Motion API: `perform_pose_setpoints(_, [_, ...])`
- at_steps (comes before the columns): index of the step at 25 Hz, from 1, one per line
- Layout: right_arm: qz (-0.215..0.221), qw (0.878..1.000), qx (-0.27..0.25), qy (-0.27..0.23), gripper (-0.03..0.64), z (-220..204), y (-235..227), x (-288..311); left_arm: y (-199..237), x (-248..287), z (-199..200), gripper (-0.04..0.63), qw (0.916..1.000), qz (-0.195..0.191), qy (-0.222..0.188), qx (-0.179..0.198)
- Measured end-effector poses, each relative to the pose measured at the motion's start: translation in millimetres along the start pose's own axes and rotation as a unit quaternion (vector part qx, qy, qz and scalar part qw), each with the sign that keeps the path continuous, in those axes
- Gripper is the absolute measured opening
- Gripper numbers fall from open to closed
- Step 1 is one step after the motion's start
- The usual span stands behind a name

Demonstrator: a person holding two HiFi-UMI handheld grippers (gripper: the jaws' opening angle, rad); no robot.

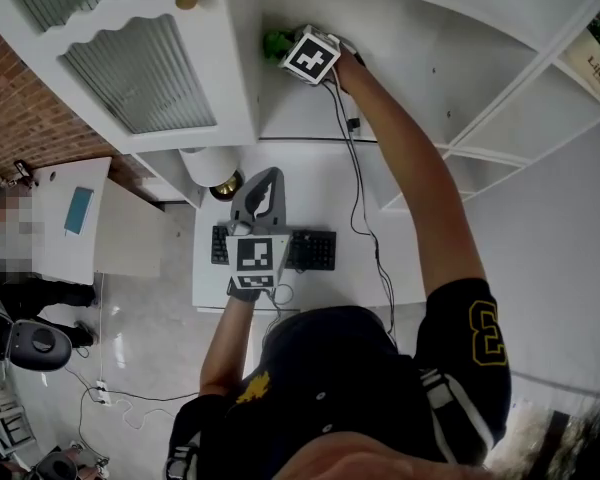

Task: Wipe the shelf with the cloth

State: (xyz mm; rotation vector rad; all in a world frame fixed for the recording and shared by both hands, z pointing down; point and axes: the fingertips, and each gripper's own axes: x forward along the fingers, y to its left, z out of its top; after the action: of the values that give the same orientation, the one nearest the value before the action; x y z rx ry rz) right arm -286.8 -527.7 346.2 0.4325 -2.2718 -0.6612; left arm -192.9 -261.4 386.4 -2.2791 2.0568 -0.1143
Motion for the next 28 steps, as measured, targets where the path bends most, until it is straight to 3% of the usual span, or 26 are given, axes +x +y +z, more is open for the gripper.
perform_pose_setpoints(2, [-0.010, 1.000, -0.003, 0.000, 0.135, 0, -5, -3, 0, -2, 2, 0.018, 1.0000, 0.001, -0.002, 0.001])
perform_pose_setpoints(11, [0.018, 0.998, 0.054, 0.036, 0.135, -35, 3, -14, -13, -6, 3, 0.018, 0.9999, -0.013, -0.001, 0.005])
perform_pose_setpoints(16, [-0.031, 0.998, 0.049, 0.039, 0.135, -50, -23, -28, -22, -3, 6, 0.018, 0.9997, -0.023, -0.003, 0.006])
perform_pose_setpoints(28, [-0.050, 0.993, 0.091, 0.060, 0.135, -93, -41, -59, -51, 7, 7, 0.018, 0.9981, -0.057, -0.004, 0.023])
